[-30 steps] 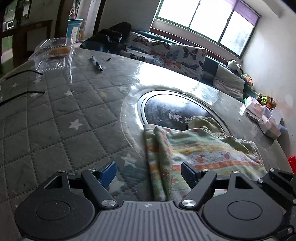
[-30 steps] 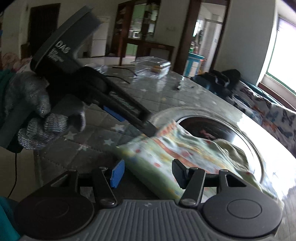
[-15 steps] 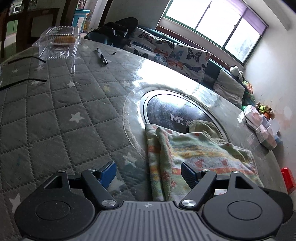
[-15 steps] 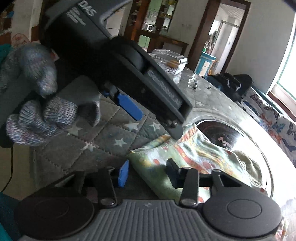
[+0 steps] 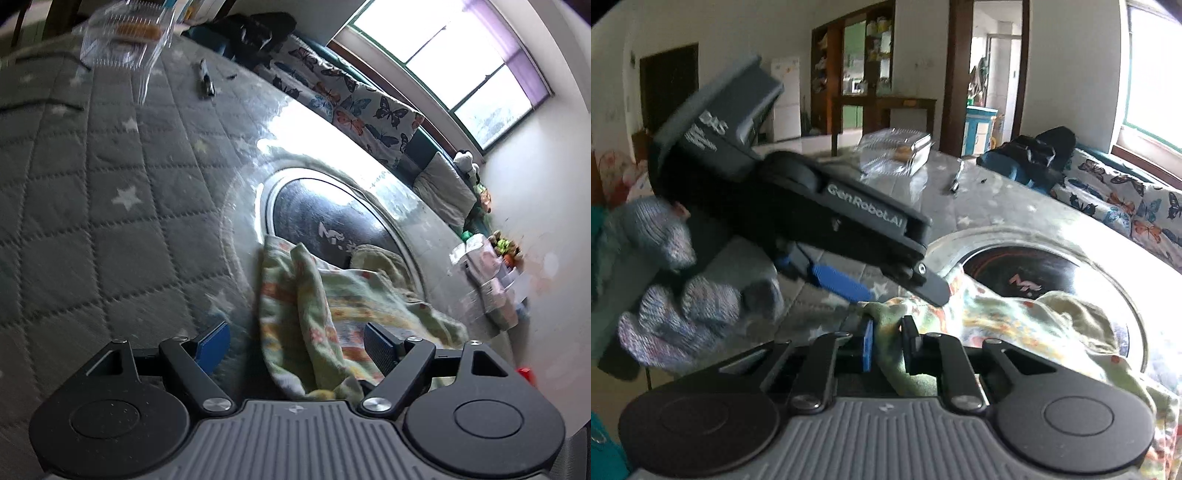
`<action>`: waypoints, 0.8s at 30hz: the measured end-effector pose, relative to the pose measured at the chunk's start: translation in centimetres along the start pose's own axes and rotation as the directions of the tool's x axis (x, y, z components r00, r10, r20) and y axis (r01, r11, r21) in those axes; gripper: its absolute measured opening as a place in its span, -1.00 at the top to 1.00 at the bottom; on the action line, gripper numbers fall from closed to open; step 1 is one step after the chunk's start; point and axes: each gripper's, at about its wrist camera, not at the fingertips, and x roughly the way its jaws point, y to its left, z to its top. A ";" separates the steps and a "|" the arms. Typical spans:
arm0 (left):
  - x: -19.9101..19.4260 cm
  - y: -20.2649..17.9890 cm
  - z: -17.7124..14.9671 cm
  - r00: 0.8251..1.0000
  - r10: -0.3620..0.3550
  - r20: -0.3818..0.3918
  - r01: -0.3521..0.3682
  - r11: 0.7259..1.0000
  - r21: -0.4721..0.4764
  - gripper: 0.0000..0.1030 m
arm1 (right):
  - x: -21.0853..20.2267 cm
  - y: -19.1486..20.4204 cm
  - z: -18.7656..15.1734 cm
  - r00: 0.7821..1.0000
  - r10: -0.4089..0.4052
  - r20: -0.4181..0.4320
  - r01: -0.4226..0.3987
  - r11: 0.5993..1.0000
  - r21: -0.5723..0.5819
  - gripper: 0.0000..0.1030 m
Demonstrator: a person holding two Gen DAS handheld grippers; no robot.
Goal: Fold clothes
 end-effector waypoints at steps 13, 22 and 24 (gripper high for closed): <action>2.5 0.3 0.1 0.995 -0.071 -0.063 0.061 0.986 -0.155 0.42 | -1.2 -1.1 -0.4 0.999 0.031 0.035 -0.032 0.999 0.043 0.73; 2.7 1.2 0.1 0.995 -0.076 -0.068 0.063 0.984 -0.167 0.74 | -2.8 -3.2 -1.5 0.999 0.019 0.039 -0.023 0.992 0.122 0.58; 2.7 1.2 0.3 0.995 -0.078 -0.069 0.066 0.984 -0.164 0.74 | -3.4 -4.4 -2.1 0.999 -0.015 0.033 0.010 0.988 0.152 0.58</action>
